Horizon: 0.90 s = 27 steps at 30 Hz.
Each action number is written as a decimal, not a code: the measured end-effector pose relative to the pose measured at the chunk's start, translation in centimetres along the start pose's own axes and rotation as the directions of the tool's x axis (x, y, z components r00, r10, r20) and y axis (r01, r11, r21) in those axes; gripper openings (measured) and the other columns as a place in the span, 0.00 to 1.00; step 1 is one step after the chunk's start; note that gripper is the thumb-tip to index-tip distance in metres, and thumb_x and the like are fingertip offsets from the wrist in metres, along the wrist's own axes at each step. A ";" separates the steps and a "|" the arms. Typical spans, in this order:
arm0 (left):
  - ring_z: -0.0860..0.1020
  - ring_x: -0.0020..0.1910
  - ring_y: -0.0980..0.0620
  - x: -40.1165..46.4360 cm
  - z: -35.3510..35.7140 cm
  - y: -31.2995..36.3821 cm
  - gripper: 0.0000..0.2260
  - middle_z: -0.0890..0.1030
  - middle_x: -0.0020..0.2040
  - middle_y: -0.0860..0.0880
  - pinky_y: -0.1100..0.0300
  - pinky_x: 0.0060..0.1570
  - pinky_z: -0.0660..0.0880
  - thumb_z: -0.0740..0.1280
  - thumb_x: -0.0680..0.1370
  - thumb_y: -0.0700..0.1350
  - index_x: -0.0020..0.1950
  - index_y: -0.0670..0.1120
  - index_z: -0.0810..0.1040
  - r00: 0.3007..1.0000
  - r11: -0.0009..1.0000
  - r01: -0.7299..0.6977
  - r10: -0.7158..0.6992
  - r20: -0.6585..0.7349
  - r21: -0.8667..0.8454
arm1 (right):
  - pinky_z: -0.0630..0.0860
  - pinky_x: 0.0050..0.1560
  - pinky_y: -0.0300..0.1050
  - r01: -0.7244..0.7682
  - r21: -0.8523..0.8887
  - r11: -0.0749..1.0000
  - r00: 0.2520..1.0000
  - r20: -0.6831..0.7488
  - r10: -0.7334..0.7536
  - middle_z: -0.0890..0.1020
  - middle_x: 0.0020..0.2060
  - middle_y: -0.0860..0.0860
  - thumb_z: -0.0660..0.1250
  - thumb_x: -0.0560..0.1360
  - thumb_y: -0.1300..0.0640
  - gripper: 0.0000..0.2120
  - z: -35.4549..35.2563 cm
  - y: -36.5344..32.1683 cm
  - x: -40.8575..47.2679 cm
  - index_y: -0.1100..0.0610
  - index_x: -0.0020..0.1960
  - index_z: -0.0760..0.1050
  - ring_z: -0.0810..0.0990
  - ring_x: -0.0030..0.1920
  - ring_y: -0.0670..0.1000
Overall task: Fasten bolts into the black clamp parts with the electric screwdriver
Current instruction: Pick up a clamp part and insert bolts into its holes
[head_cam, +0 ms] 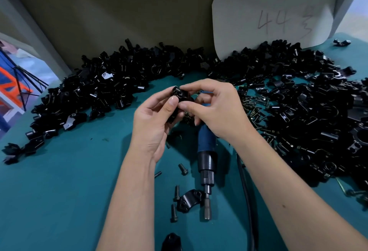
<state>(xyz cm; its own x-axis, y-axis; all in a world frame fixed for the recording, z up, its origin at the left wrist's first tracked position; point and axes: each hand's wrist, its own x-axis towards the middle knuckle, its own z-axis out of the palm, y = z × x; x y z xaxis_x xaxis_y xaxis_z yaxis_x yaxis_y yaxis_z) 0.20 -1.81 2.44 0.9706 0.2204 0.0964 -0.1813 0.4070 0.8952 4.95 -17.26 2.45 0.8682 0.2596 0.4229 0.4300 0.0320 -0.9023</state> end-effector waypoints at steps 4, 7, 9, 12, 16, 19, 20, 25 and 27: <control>0.85 0.44 0.52 -0.3 0.1 0.1 0.08 0.87 0.47 0.45 0.64 0.42 0.81 0.73 0.72 0.42 0.50 0.46 0.88 0.997 0.998 0.064 -0.064 0.052 0.004 | 0.79 0.31 0.45 -0.018 0.002 1.000 0.998 0.063 0.018 0.85 0.44 0.51 0.80 0.72 0.62 0.13 -0.7 0.1 0.1 0.54 0.55 0.85 0.82 0.28 0.56; 0.85 0.43 0.52 -0.3 0.2 0.1 0.07 0.87 0.46 0.45 0.64 0.42 0.81 0.74 0.71 0.42 0.48 0.45 0.89 0.996 0.997 0.081 -0.081 0.043 -0.008 | 0.83 0.37 0.48 -0.081 0.080 0.993 0.988 0.138 0.070 0.85 0.47 0.54 0.77 0.74 0.66 0.15 -1.1 0.2 0.1 0.56 0.59 0.84 0.85 0.36 0.60; 0.85 0.42 0.52 -0.3 0.3 0.0 0.07 0.87 0.46 0.45 0.64 0.42 0.81 0.74 0.71 0.42 0.46 0.45 0.89 0.996 0.995 0.090 -0.089 0.024 -0.036 | 0.84 0.41 0.46 -0.129 0.148 0.981 0.978 0.180 0.101 0.84 0.51 0.55 0.74 0.75 0.70 0.18 -1.3 0.2 0.1 0.57 0.62 0.83 0.87 0.41 0.59; 0.86 0.44 0.52 -0.3 0.3 0.0 0.08 0.87 0.48 0.44 0.64 0.42 0.82 0.74 0.70 0.42 0.47 0.44 0.89 0.996 0.995 0.089 -0.089 0.017 -0.052 | 0.84 0.40 0.46 -0.147 0.108 0.983 0.979 0.160 0.129 0.86 0.51 0.56 0.75 0.75 0.69 0.19 -1.3 0.0 0.1 0.57 0.63 0.84 0.87 0.42 0.58; 0.86 0.43 0.52 -0.5 0.3 0.2 0.07 0.88 0.48 0.45 0.64 0.41 0.81 0.74 0.71 0.43 0.48 0.45 0.89 0.995 0.995 0.097 -0.097 0.026 -0.019 | 0.83 0.37 0.46 -0.155 0.060 0.986 0.977 0.155 0.144 0.85 0.46 0.56 0.79 0.72 0.67 0.19 -1.6 -0.6 0.0 0.55 0.61 0.85 0.86 0.39 0.54; 0.86 0.43 0.53 -0.5 0.5 0.3 0.06 0.87 0.46 0.46 0.64 0.40 0.81 0.74 0.71 0.44 0.46 0.46 0.89 0.995 0.995 0.095 -0.095 0.021 -0.007 | 0.83 0.36 0.47 -0.183 0.033 0.983 0.967 0.187 0.174 0.82 0.38 0.53 0.80 0.72 0.64 0.18 -2.0 -1.5 -0.1 0.54 0.61 0.85 0.85 0.39 0.54; 0.86 0.43 0.54 -0.5 0.6 0.3 0.06 0.87 0.45 0.47 0.64 0.41 0.81 0.74 0.71 0.44 0.45 0.47 0.89 0.996 0.996 0.090 -0.089 0.017 -0.008 | 0.84 0.36 0.48 -0.186 0.000 0.983 0.965 0.189 0.182 0.82 0.37 0.54 0.79 0.73 0.60 0.16 -2.2 -1.9 0.0 0.53 0.60 0.85 0.85 0.39 0.54; 0.84 0.42 0.54 -0.6 1.4 0.1 0.04 0.87 0.45 0.46 0.63 0.39 0.82 0.74 0.70 0.43 0.42 0.46 0.89 0.994 0.993 0.102 -0.103 -0.030 -0.052 | 0.85 0.42 0.40 -0.145 -0.649 0.747 0.989 -0.105 0.101 0.84 0.38 0.44 0.72 0.78 0.59 0.08 -6.3 -3.1 2.1 0.47 0.44 0.83 0.84 0.36 0.43; 0.84 0.41 0.53 -0.6 1.6 -0.1 0.04 0.87 0.45 0.46 0.63 0.39 0.82 0.74 0.71 0.43 0.41 0.46 0.89 0.993 0.992 0.108 -0.111 -0.044 -0.062 | 0.85 0.52 0.48 -0.259 -0.841 0.474 0.963 -0.184 0.200 0.86 0.42 0.48 0.71 0.77 0.65 0.12 -8.9 -2.8 3.4 0.49 0.44 0.86 0.85 0.41 0.49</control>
<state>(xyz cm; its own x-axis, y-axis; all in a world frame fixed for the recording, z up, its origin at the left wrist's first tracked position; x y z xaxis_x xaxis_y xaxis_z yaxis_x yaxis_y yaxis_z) -0.06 -3.41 3.03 0.9770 0.2121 -0.0228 -0.0845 0.4828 0.8716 8.96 -25.01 7.13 0.9670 0.0790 0.2423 0.1876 -0.8642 -0.4668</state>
